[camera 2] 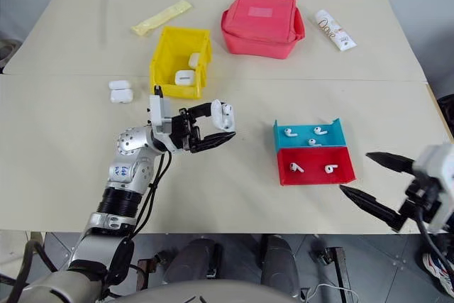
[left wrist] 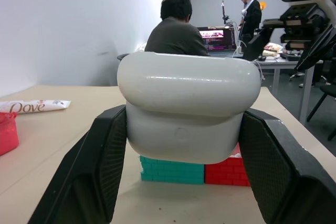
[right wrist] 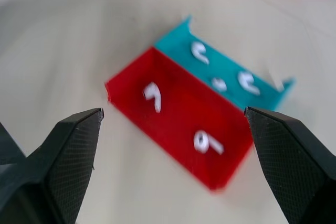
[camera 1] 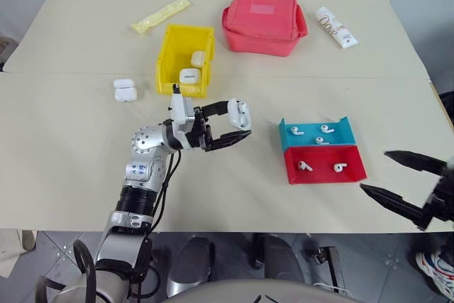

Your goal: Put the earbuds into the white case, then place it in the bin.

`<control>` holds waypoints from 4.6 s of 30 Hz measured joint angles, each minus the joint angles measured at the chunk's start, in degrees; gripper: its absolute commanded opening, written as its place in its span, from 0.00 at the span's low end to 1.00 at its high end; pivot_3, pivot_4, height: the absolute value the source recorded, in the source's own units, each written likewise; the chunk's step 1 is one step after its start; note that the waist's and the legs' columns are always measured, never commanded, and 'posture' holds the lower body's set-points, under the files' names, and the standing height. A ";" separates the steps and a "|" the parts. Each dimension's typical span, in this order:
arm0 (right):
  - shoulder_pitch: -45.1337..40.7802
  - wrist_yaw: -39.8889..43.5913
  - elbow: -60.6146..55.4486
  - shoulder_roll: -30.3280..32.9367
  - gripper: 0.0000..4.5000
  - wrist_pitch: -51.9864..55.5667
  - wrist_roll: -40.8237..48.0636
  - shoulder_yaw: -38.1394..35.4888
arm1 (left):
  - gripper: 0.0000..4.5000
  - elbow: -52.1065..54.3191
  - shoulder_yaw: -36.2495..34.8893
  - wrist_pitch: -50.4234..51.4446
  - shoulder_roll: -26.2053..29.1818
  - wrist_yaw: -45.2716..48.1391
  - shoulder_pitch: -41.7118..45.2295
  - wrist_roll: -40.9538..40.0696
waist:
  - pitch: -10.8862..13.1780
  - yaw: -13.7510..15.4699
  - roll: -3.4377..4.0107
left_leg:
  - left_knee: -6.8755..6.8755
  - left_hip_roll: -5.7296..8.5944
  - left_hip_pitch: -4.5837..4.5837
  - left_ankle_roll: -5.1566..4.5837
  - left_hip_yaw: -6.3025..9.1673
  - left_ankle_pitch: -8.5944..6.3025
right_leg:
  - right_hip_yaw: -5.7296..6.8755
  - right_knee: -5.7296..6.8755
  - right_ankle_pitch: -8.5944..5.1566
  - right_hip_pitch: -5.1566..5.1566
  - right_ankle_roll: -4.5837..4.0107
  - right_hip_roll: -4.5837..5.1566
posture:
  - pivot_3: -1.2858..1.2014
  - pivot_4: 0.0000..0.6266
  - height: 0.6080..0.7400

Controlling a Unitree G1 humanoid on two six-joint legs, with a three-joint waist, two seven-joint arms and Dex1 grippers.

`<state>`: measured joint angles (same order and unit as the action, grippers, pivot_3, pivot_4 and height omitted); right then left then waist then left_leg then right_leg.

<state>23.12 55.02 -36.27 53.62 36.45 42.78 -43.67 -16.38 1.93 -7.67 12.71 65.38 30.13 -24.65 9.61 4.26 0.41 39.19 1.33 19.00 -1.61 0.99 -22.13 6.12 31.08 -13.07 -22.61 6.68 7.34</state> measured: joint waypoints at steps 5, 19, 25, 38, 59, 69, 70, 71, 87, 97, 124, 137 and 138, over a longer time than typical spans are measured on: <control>-17.81 -2.51 5.66 8.74 1.00 2.98 -2.53 16.12 | 0.63 0.81 -0.21 -0.17 -0.10 -0.99 -0.61 0.18 | -0.02 -0.51 0.04 | 0.00 -0.02 -0.02 0.04 0.06 0.04 | 0.05 0.06 0.02 -0.11 -0.03 0.00 | 0.52 0.24 1.00; -62.55 0.85 31.33 5.80 0.64 13.67 -21.53 59.20 | 0.63 8.91 -0.47 0.72 1.11 -5.52 -7.17 0.27 | -0.04 -1.68 0.08 | -0.01 0.03 0.24 0.08 0.13 0.16 | 0.21 -0.06 0.21 -0.23 -0.03 0.01 | 0.52 0.24 1.00; -69.69 3.82 37.59 0.67 0.64 13.19 -28.17 65.91 | 0.63 10.32 -0.24 1.08 1.29 -6.74 -8.47 0.27 | -0.05 -2.35 0.10 | 0.02 0.14 0.19 0.03 -0.01 0.21 | 0.37 -0.05 0.35 -0.22 0.20 0.08 | 0.52 0.24 1.00; -74.46 7.31 43.70 -5.77 0.52 12.75 -34.91 68.52 | 0.63 11.97 0.38 1.26 1.50 -8.25 -10.18 0.27 | -0.05 -2.91 0.13 | 0.00 0.15 0.21 0.07 0.00 0.21 | 0.47 -0.04 0.33 -0.24 0.17 0.06 | 0.52 0.24 1.00; -78.99 4.37 47.20 -13.74 0.52 27.73 -37.85 72.69 | 0.63 13.28 0.78 1.26 1.45 -9.08 -10.32 0.27 | -0.08 -2.91 0.17 | 0.00 0.21 0.22 0.07 0.00 0.22 | 0.47 0.07 0.33 -0.32 0.16 0.08 | 0.52 0.24 1.00; -79.84 4.22 48.72 -13.74 0.52 27.71 -38.86 73.19 | 0.63 13.32 0.85 1.27 1.52 -9.46 -10.39 0.27 | -0.09 -2.96 0.19 | 0.00 0.21 0.21 0.06 -0.03 0.22 | 0.45 0.11 0.33 -0.34 0.16 0.07 | 0.52 0.24 1.00; -79.87 4.23 48.85 -13.74 0.52 27.65 -38.87 73.19 | 0.63 13.32 0.85 1.27 1.52 -9.48 -10.39 0.27 | -0.09 -2.96 0.19 | 0.00 0.21 0.21 0.06 -0.03 0.22 | 0.45 0.11 0.33 -0.34 0.16 0.07 | 0.52 0.24 1.00; -79.90 4.24 49.00 -13.74 0.52 27.59 -38.87 73.19 | 0.63 13.32 0.85 1.26 1.52 -9.49 -10.39 0.27 | -0.09 -2.96 0.19 | 0.00 0.21 0.21 0.06 -0.03 0.22 | 0.45 0.11 0.33 -0.34 0.16 0.07 | 0.52 0.24 1.00; -80.05 4.35 49.85 -13.74 0.11 27.12 -40.00 73.19 | 0.63 13.32 0.85 1.26 1.60 -9.57 -10.39 0.27 | -0.10 -3.00 0.20 | 0.01 0.21 0.20 0.06 -0.03 0.22 | 0.45 0.14 0.32 -0.34 0.15 0.07 | 0.52 0.24 1.00; -74.44 4.11 43.09 -13.27 0.11 21.42 -37.89 67.51 | 0.63 12.92 0.95 1.19 1.45 -9.36 -10.04 0.33 | -0.10 -2.87 0.20 | 0.01 0.24 0.22 0.06 -0.04 0.22 | 0.46 0.16 0.32 -0.36 0.16 0.07 | 0.52 0.24 1.00; -44.43 -28.55 0.28 -29.81 0.11 26.87 28.77 21.81 | 0.63 -0.05 3.53 -0.59 -3.96 3.08 1.86 0.08 | -0.11 -2.76 0.20 | 0.01 0.28 0.17 -0.07 -0.07 0.22 | 0.32 0.25 0.33 -0.34 0.16 0.12 | 0.52 0.24 1.00; -35.17 -33.78 -1.52 -26.99 0.11 19.42 32.50 27.82 | 0.63 1.45 3.09 0.99 -4.57 3.04 2.10 -0.78 | -0.11 -2.66 0.19 | 0.01 0.28 0.18 -0.19 -0.08 0.21 | 0.28 0.23 0.32 -0.34 0.15 0.09 | 0.52 0.24 1.00; -34.61 -33.66 -1.51 -26.74 0.11 18.88 32.37 28.16 | 0.63 2.15 3.06 1.22 -4.52 3.00 2.10 -0.82 | -0.11 -2.67 0.19 | 0.01 0.28 0.18 -0.20 -0.08 0.21 | 0.27 0.23 0.32 -0.34 0.15 0.10 | 0.52 0.24 1.00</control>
<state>-11.50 21.36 -37.77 26.88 55.32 75.15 -15.51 -14.23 4.99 -6.45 8.19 68.38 32.23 -25.47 9.51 1.59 0.60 39.20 1.62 19.19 -1.81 0.91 -21.92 6.39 31.32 -12.75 -22.95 6.83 7.43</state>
